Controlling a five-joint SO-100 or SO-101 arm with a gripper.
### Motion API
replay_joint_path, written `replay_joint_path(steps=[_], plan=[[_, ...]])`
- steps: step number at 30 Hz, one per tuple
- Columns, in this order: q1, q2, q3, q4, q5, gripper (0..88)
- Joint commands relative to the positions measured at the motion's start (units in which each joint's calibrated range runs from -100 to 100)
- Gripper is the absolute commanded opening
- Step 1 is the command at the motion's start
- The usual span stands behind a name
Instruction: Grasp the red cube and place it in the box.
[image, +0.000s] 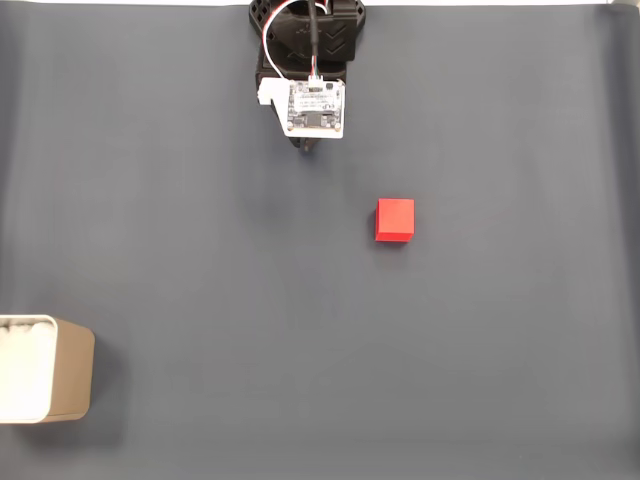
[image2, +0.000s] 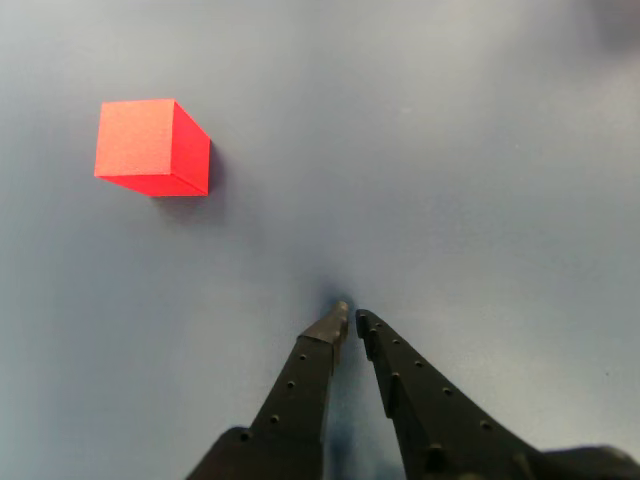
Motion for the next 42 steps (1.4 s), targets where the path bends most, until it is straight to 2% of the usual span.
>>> replay_joint_path(steps=[1, 42], plan=[[0.4, 0.0, 0.6, 1.2, 0.2, 0.2], [-0.7, 0.0, 0.6, 0.4, -1.8, 0.0]])
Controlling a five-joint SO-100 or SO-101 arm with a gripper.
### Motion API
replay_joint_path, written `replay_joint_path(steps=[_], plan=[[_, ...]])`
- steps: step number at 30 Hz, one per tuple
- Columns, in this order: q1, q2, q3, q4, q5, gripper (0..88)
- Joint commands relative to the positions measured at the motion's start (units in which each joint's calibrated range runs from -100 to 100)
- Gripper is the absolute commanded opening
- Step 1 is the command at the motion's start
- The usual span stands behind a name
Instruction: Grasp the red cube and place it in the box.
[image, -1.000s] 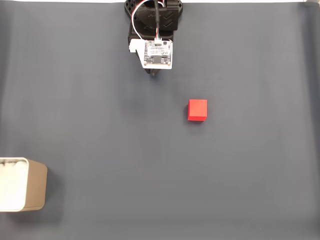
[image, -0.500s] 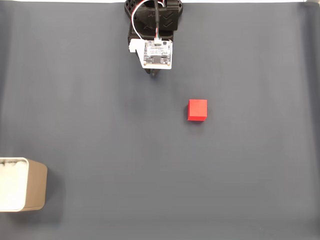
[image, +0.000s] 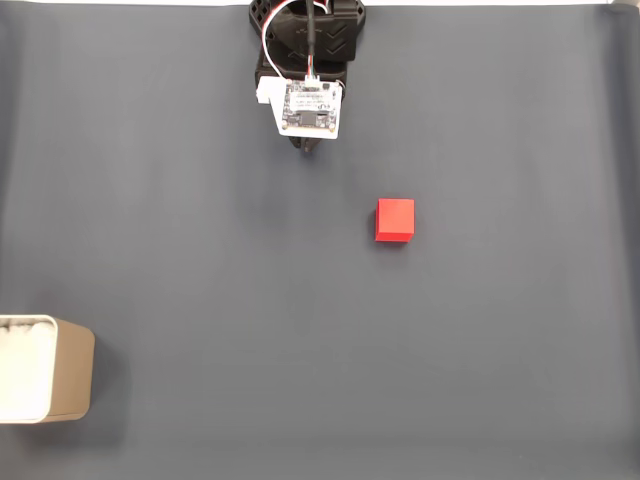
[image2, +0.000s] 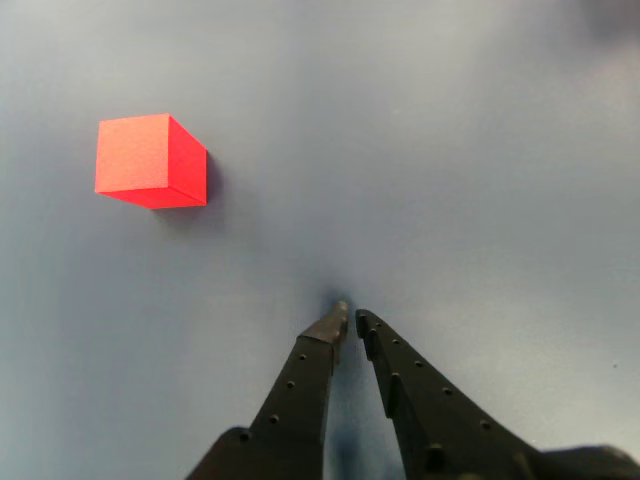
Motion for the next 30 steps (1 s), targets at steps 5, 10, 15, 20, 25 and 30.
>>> replay_joint_path(steps=[5, 10, 15, 20, 25, 30], plan=[[-0.6, 0.0, 0.5, -2.3, -0.7, 0.0], [-0.4, 0.0, 0.5, -6.6, -0.4, 0.0], [-0.2, 0.1, -0.5, -10.4, -0.2, 0.0], [-0.2, 0.1, -3.1, -11.8, 0.0, 0.0], [-0.5, 0.1, -5.9, -11.2, 0.2, 0.0], [-1.5, 0.2, -9.3, -9.4, 0.0, 0.0]])
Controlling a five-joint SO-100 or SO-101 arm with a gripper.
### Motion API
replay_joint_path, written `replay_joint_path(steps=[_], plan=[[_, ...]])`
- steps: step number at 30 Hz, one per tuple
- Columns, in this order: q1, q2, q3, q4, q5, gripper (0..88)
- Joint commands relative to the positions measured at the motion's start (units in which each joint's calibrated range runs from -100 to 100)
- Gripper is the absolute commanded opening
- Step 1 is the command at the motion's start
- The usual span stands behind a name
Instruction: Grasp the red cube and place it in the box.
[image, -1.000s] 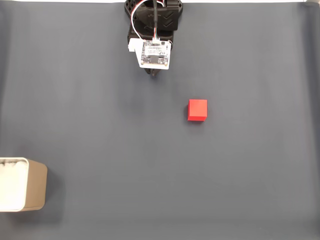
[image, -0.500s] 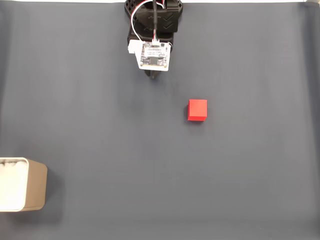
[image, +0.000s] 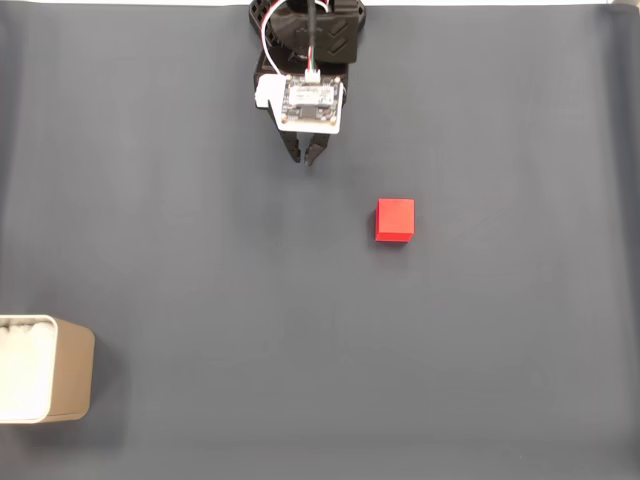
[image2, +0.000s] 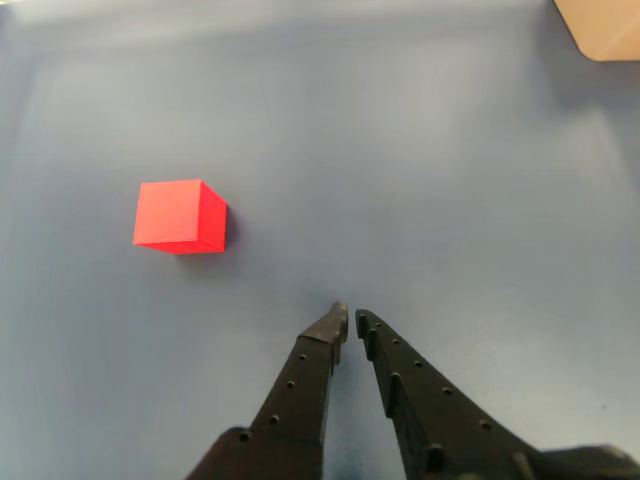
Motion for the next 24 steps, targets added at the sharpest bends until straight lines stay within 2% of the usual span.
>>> replay_joint_path(steps=[1, 24], plan=[[-1.0, -0.1, -4.8, 1.0, 0.2, 0.0], [-7.9, 25.3, -28.6, 3.2, 1.3, 1.0]])
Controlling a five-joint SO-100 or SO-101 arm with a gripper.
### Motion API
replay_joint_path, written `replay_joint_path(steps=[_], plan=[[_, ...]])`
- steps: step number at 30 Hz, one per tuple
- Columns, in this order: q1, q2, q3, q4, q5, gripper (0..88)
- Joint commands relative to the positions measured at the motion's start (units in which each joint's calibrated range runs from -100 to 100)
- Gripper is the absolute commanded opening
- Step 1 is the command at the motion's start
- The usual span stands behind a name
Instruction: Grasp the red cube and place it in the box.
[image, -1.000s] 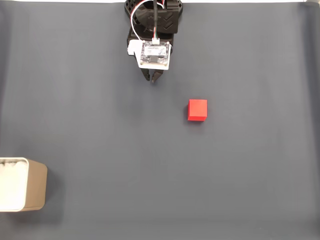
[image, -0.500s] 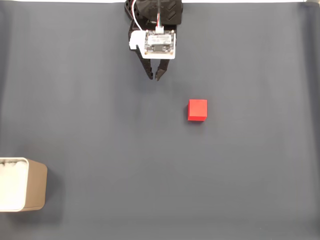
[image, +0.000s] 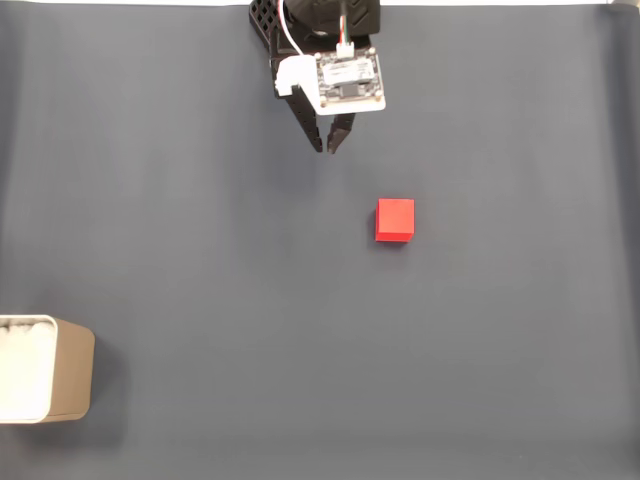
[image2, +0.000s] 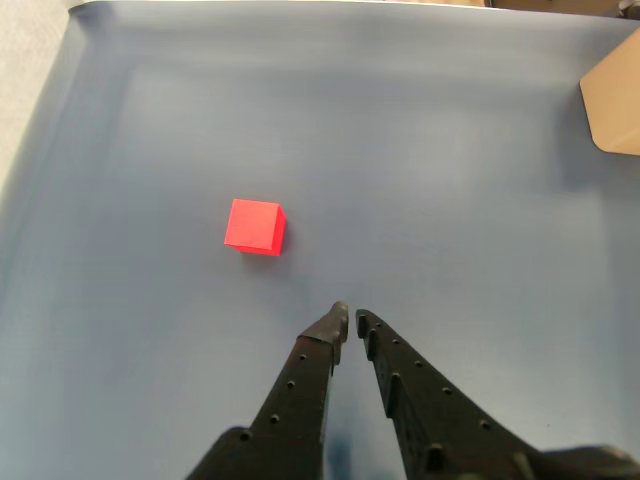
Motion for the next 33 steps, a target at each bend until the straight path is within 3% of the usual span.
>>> replay_joint_path(steps=[1, 20, 33], plan=[[-1.8, 2.9, -5.8, 0.8, -0.3, 1.0], [-10.9, 16.7, -19.5, 3.4, -8.6, 11.8], [-12.5, 23.0, -20.7, -1.7, -7.0, 21.2]])
